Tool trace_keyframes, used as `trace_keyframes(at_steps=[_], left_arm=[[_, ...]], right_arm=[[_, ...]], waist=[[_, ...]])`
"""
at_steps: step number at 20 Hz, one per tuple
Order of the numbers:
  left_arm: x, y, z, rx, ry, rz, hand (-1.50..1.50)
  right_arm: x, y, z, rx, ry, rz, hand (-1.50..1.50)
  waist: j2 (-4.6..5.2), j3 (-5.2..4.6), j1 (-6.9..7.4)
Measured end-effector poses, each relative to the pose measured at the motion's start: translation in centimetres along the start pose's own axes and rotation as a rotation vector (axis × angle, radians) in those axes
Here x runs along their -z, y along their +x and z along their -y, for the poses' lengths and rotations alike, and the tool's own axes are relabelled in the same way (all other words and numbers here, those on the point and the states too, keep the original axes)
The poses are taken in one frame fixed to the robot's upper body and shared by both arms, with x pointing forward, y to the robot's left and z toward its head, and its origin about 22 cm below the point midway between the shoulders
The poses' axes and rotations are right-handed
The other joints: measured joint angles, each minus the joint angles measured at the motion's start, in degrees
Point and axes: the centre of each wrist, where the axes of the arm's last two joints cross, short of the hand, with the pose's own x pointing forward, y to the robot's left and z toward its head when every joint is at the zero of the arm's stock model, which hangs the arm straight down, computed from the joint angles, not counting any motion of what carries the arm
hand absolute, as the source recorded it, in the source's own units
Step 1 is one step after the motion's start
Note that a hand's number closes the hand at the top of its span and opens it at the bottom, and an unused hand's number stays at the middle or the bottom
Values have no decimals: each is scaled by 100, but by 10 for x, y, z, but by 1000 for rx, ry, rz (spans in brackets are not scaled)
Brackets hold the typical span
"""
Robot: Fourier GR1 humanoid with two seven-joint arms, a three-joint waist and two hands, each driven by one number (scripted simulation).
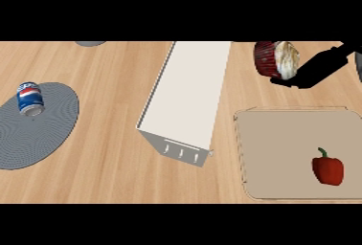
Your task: Pick the cupcake from the tray and place it in the tiered shelf
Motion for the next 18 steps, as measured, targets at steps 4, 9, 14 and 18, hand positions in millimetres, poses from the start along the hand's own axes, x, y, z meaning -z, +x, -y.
trace_keyframes(at_steps=[4, 9, 14, 18], left_arm=[[3, 4, -1, 10, -9, 11, 0], [6, 9, -1, 21, -17, 21, 0], [10, 14, 0, 33, -27, 30, 0], [11, 16, 0, 36, -31, 28, 0]], right_arm=[[15, 2, 5, 16, -14, -15, 150], [42, 13, -1, 4, 0, 6, 150], [71, 26, -18, -18, 48, 32, 150], [88, 32, -35, -34, 102, 34, 150]], waist=[[24, -13, 94], [51, -16, 194], [74, -20, 271], [83, -14, 282]])
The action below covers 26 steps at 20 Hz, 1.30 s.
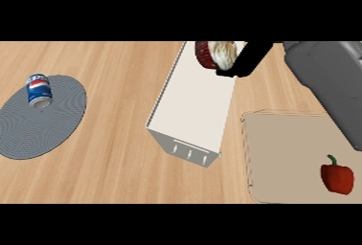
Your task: Pick the cupcake from the tray and place it in the tiered shelf
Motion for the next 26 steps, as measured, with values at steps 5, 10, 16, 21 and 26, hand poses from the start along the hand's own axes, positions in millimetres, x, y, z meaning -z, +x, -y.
trace_keyframes(at_steps=[5, 10, 16, 21, 26], left_arm=[[1, 2, 1, 2, 1, 0, 0], [0, 0, 2, -5, 4, -10, 0], [-1, -2, 4, -14, 11, -20, 0], [-3, -5, 6, -25, 23, -35, 0], [-7, -7, 7, -34, 35, -45, 0]], right_arm=[[23, 7, -27, 6, 84, -2, 150], [33, -5, -56, 286, 155, -41, -150], [39, -20, -81, 620, 172, -69, -150], [44, -26, -85, 811, 77, -83, -150], [40, -38, -67, 930, -118, -120, -150]], waist=[[10, 6, 19], [-32, 12, -20], [-43, 35, -76], [-41, 54, -164], [-47, 48, -239]])
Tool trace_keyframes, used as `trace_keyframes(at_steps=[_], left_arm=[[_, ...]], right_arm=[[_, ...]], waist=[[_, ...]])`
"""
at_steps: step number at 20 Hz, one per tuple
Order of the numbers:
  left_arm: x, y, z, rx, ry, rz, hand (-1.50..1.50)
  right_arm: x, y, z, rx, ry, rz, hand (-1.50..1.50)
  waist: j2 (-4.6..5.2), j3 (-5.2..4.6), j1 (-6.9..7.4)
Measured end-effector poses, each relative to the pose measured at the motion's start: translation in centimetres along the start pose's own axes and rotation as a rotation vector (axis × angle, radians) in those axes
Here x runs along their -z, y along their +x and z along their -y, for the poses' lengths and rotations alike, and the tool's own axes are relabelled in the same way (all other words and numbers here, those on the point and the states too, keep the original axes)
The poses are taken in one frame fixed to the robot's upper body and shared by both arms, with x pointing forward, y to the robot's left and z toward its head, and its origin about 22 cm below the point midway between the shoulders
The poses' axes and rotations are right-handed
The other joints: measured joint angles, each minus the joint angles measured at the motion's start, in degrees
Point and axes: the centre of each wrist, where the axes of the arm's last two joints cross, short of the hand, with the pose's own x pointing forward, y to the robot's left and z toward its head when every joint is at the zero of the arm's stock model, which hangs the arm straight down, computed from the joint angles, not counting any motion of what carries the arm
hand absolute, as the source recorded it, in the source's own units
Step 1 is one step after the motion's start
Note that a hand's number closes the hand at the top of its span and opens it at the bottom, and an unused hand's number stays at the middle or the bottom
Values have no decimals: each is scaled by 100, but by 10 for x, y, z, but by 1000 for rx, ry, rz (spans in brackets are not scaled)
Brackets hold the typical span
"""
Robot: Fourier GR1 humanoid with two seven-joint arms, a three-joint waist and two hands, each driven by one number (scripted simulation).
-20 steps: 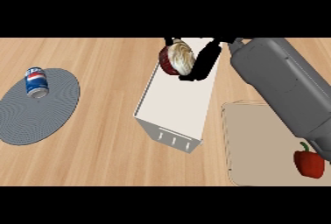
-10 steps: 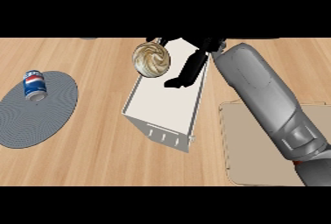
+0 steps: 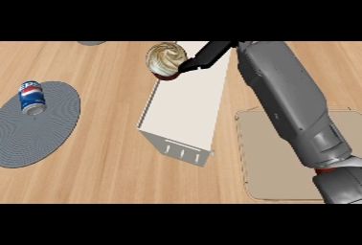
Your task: Pick the cupcake from the tray and place it in the tiered shelf
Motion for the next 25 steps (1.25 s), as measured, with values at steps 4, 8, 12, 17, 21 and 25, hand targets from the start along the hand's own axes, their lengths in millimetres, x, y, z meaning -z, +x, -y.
trace_keyframes(at_steps=[4, 8, 12, 17, 21, 25], left_arm=[[-3, -2, 1, -7, 10, -8, 0], [-5, -2, 2, -8, 15, -3, 0], [-6, -2, 2, -9, 20, 2, 0], [-5, 1, 3, -3, 18, 14, 0], [-4, 4, 3, 2, 15, 23, 0], [-3, 6, 3, 7, 10, 35, 0]], right_arm=[[-13, 11, 35, 36, -168, 2, -150], [-33, 19, 71, 35, -296, -38, -150], [-55, 26, 101, 25, -348, -50, -150], [-80, 35, 129, 1, -365, -31, -150], [-96, 40, 145, -21, -354, -8, -150], [-111, 41, 157, -47, -334, -10, -150]], waist=[[17, -5, -73], [58, -16, -65], [109, -16, -61], [174, -23, -10], [208, -29, 40], [232, -39, 108]])
